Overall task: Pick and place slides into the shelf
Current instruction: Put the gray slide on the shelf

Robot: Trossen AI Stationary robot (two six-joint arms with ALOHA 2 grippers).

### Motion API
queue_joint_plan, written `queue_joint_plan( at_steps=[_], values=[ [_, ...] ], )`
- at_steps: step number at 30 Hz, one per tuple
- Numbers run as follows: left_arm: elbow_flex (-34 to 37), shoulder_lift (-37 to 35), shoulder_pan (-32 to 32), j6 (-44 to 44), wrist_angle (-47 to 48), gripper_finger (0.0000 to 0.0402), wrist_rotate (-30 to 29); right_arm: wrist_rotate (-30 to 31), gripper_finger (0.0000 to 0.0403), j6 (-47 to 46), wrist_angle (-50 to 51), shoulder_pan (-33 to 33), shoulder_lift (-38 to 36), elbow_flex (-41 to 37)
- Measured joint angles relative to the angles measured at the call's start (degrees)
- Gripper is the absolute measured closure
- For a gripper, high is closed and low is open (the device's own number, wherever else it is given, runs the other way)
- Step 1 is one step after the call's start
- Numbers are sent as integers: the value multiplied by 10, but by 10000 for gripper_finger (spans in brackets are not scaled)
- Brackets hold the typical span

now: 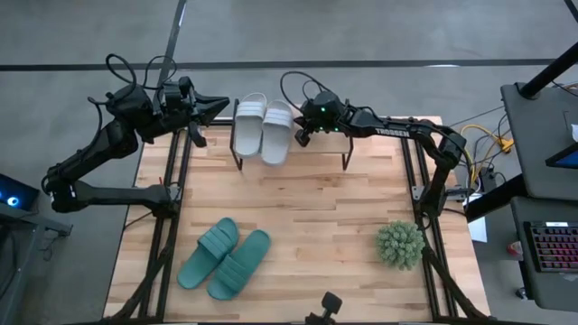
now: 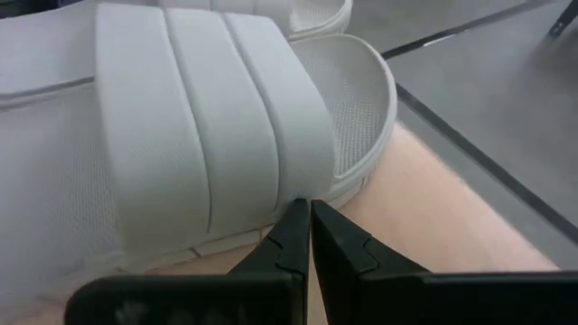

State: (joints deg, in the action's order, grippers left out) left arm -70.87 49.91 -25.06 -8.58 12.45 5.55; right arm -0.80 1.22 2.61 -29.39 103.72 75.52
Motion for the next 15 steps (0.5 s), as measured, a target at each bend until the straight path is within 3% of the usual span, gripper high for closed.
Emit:
queue_joint_plan(
  at_steps=[15],
  values=[
    [0,3,-1,0,0,402,0,9,394,1,-36,-21,4,1]
  ],
)
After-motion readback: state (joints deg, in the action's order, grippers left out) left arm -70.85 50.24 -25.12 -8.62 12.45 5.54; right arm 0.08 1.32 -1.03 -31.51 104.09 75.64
